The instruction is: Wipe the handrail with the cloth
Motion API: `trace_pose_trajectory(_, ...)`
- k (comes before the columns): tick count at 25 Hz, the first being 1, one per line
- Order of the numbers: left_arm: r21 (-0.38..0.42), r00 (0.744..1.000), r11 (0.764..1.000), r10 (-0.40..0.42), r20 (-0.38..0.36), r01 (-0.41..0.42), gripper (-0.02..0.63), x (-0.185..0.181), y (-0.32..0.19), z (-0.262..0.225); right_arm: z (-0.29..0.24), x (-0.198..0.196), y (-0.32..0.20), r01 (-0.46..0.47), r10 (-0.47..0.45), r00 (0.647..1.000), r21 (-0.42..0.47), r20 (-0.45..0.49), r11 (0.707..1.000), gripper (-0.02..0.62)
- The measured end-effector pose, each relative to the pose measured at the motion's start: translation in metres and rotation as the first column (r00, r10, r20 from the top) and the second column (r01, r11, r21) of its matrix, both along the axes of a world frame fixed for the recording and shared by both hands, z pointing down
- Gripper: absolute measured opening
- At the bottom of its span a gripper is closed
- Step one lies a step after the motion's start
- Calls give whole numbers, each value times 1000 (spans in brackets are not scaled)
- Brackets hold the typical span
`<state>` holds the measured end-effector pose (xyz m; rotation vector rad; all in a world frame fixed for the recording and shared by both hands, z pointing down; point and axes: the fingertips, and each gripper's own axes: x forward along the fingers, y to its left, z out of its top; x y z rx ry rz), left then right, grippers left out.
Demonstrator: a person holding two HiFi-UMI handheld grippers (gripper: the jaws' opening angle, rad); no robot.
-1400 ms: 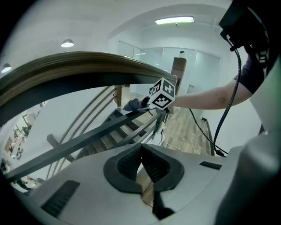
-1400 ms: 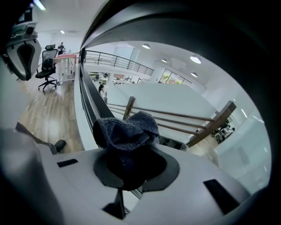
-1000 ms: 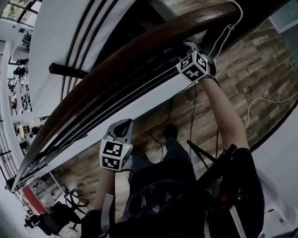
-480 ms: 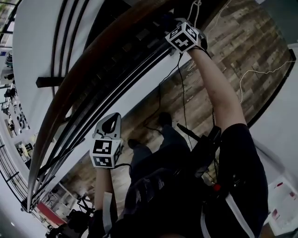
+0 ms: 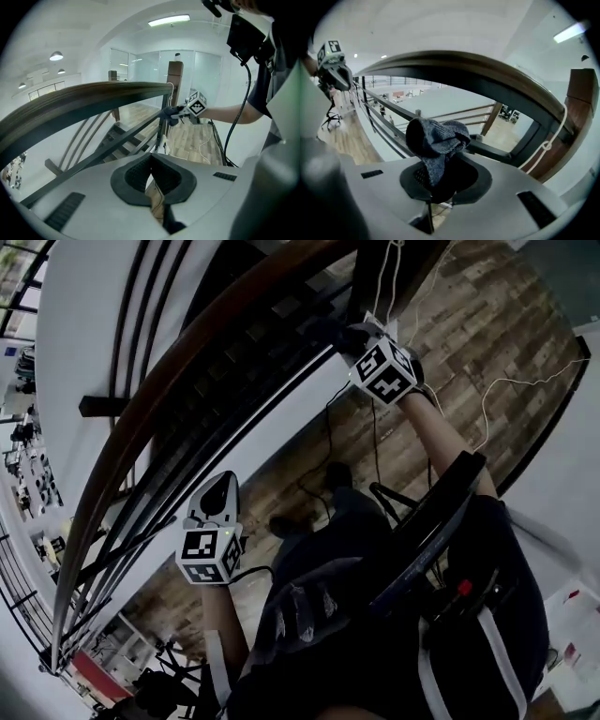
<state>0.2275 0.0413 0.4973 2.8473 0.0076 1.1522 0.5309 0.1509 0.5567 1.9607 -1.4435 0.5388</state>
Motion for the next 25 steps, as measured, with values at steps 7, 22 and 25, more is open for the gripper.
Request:
trace_pose_trajectory(7,13,980,1000,22,-198,-20,8,-105,-25,-62,-110,-295,-77,222,-353,884,389,306,894,44)
trace_pose_trajectory(22,15,917,996,-71,-393,84,8,-347,-90,-127,-238,-572,-165,284,-651,647,666,398,689,44)
trace_pose_trajectory(25,-14,906,993,-116,-407,121,8,-389,-99,-143,-259,-606,-172,269,-647,644,671,408,691,44)
